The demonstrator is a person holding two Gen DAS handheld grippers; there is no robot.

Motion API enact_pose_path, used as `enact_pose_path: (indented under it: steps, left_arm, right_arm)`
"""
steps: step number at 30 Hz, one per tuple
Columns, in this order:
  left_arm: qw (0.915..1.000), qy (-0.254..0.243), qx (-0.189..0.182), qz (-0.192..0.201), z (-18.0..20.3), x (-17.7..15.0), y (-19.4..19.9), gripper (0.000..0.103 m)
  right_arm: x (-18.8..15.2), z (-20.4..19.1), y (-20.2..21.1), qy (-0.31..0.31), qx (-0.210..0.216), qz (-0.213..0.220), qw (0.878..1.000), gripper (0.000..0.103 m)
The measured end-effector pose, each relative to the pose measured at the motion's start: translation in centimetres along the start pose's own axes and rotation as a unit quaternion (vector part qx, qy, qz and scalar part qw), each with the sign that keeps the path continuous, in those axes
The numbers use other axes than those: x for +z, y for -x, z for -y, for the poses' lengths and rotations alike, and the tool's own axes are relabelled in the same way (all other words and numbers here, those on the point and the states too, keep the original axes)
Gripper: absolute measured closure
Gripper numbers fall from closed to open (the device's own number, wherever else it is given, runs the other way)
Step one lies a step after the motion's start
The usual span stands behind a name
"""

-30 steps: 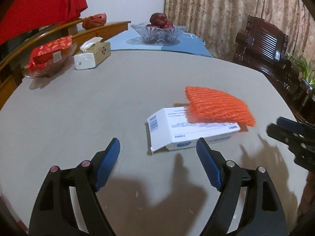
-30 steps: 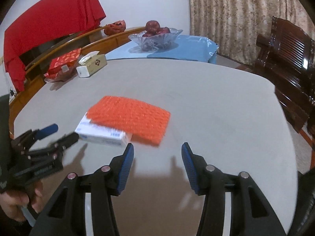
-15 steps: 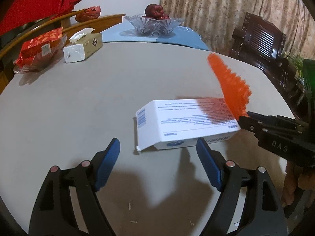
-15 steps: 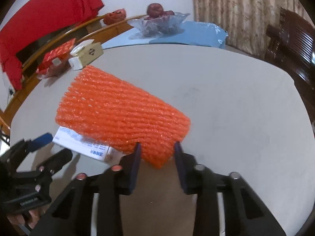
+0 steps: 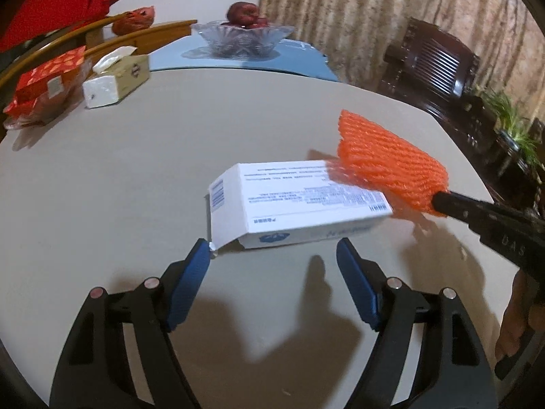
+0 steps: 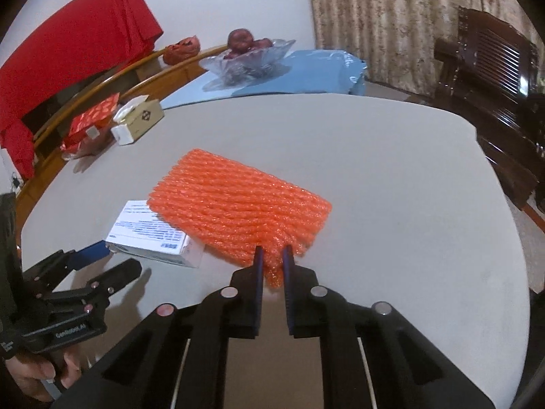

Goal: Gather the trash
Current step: 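Grasp the orange foam mesh sleeve with the right gripper and lift it, then grasp the white medicine box with the left gripper while the right gripper holds the mesh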

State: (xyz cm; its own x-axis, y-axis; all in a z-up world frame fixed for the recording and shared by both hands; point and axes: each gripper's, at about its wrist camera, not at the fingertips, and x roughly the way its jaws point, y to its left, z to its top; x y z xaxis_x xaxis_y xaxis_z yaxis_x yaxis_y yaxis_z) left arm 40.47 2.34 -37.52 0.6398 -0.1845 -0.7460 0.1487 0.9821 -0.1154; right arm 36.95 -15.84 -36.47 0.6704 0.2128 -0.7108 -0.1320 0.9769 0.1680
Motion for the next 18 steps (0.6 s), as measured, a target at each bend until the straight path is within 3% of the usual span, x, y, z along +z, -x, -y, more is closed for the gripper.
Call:
enact_pose_path:
  steps: [5, 12, 18]
  left_arm:
    - [0.9999, 0.014, 0.007, 0.007, -0.1, -0.2, 0.6, 0.029]
    - [0.9973, 0.045, 0.051, 0.028, -2.6, 0.5, 1.3, 0.028]
    - [0.9959, 0.063, 0.052, 0.04, -4.1, 1.1, 2.1, 0.028]
  right_arm:
    - [0.0, 1.3, 0.8, -0.02, -0.012, 0.011, 1.0, 0.092]
    - [-0.6, 2.8, 1.4, -0.039, -0.026, 0.012, 0.999, 0.092]
    - [-0.8, 2.2, 1.2, -0.034, -0.023, 0.009, 0.999, 0.092]
